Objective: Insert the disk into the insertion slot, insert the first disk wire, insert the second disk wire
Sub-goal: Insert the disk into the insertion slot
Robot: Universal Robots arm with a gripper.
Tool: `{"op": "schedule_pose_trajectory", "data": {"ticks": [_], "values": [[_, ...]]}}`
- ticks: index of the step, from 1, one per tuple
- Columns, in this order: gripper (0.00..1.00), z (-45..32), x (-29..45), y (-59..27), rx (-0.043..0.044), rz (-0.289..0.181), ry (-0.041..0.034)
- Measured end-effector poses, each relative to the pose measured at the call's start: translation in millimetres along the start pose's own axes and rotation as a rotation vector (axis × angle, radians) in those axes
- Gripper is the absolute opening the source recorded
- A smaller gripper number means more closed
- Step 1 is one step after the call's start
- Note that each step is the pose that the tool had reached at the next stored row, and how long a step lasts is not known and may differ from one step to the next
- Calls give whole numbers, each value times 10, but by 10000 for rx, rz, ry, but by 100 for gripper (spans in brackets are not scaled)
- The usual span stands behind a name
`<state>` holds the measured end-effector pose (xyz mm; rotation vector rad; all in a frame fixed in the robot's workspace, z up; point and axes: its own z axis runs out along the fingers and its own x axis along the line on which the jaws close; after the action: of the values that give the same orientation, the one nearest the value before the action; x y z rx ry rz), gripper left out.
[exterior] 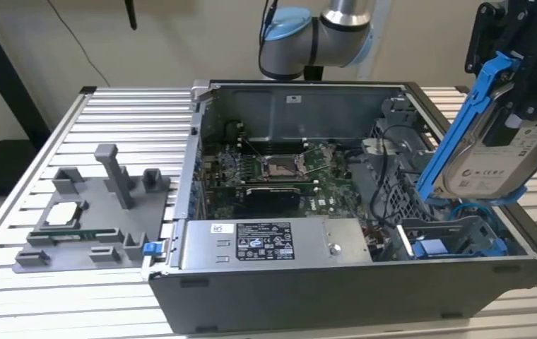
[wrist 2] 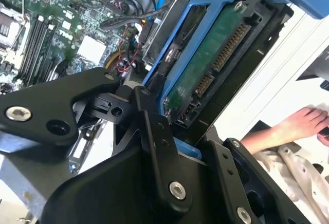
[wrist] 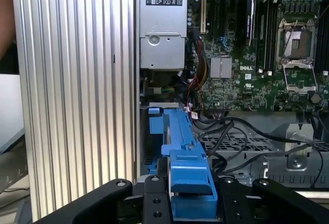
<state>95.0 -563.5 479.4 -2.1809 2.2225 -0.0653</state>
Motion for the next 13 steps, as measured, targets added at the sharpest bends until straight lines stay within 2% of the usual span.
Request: {"op": "schedule_pose_trajectory", "data": {"ticks": [3,8,13], "values": [[0,21,0,20,69,2,-1],[0,54,0,27,75,7,-1],[0,54,0,27,75,8,1]]}}
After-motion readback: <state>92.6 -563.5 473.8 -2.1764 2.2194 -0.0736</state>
